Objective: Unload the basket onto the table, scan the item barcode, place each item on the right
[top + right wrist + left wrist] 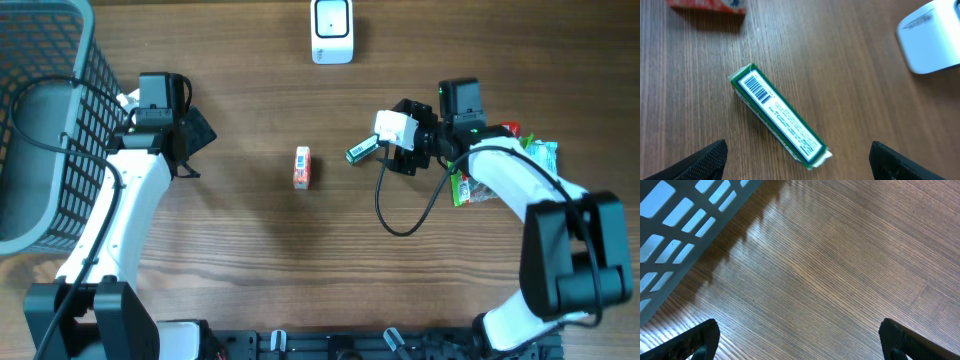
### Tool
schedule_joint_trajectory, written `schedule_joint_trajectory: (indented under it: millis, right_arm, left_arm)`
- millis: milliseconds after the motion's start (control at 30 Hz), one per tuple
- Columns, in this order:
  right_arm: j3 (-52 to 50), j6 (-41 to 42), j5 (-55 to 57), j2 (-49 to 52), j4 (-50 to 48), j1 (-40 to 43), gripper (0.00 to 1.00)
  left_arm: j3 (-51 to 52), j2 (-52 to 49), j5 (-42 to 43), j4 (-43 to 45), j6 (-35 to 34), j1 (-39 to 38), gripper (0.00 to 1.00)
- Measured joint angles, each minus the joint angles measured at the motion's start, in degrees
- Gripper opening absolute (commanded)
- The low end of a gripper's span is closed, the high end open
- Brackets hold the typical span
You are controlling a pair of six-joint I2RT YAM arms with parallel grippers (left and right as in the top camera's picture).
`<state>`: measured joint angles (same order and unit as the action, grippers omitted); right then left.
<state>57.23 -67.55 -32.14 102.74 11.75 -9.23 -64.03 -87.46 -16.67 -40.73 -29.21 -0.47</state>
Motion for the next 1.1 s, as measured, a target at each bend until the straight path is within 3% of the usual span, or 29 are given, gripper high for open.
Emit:
schedule_joint_trajectory:
  millis: [67, 300, 467, 833, 1100]
  right_arm:
    - [0.0, -0.2, -0.3, 1.6, -1.3, 0.0, 0.99]
    - [0.2, 1.0, -0.9, 6.6, -8.2, 0.0, 1.00]
    - [0.2, 3.2, -1.0, 6.7, -7.6, 0.0, 0.82]
    - [0.3, 5.7, -2.6, 6.7, -1.6, 0.0, 0.79]
    - [0.5, 17.8, -6.5, 6.7, -0.1, 0.0, 0.78]
  left_arm:
    - [0.0, 0.0, 0.0, 0.0, 0.0, 0.0, 1.00]
    - [0.0, 0.0, 0.0, 0.0, 0.0, 0.0, 1.00]
    - [0.0, 0.0, 0.0, 0.0, 0.0, 0.0, 1.00]
    - [0.0, 0.0, 0.0, 0.0, 0.0, 0.0, 1.00]
    - [0.0, 0.0, 0.0, 0.0, 0.0, 0.0, 1.00]
